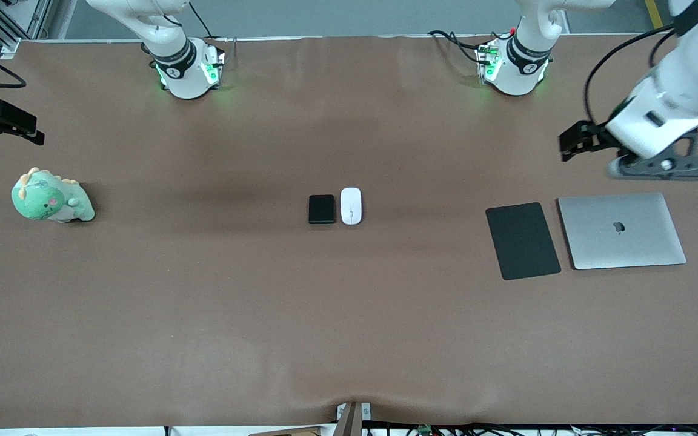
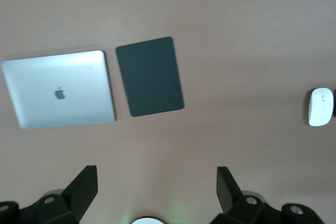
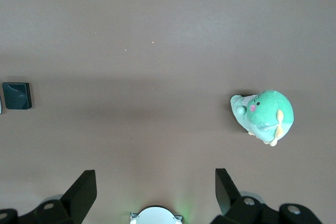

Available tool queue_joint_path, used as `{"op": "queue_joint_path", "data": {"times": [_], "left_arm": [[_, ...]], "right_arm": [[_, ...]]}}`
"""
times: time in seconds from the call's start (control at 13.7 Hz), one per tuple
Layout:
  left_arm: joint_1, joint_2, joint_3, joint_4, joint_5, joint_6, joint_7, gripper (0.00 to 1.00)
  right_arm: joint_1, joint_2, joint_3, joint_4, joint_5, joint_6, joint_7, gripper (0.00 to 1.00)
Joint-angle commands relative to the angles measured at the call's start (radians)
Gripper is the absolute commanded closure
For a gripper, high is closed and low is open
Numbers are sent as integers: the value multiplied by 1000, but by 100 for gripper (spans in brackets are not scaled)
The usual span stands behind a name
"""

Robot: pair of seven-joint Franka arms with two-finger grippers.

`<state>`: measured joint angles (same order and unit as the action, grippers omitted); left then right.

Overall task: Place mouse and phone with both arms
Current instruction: 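Reach the left gripper toward the white mouse beside the phone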

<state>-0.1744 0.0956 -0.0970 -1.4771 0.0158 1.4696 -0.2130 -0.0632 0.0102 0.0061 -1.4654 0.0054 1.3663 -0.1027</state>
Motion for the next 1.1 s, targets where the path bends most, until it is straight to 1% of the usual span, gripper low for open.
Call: {"op": "queue_joint_path", "data": {"times": [0.0, 0.22, 0.37, 0.51, 0.73, 1.02], "left_arm": [[-7, 56, -71, 15, 6, 37, -110, 0], [-8, 134, -159, 15, 6, 110, -251, 0], [-23, 177, -191, 15, 6, 156, -328, 0], [-62, 210, -193, 17, 6, 204, -373, 0], [-151, 272, -190, 18, 13, 256, -511, 0], [-214, 352, -191, 18, 12, 375, -546, 0]], "right_arm": [[-14, 5, 8, 8, 5, 1, -6, 0], [-15, 5, 6, 8, 4, 1, -8, 0], [-15, 7, 6, 8, 7, -1, -8, 0], [-15, 8, 6, 8, 7, -3, -8, 0], [-14, 8, 6, 8, 8, -6, -6, 0], [-10, 10, 6, 8, 8, -7, -6, 0]]}}
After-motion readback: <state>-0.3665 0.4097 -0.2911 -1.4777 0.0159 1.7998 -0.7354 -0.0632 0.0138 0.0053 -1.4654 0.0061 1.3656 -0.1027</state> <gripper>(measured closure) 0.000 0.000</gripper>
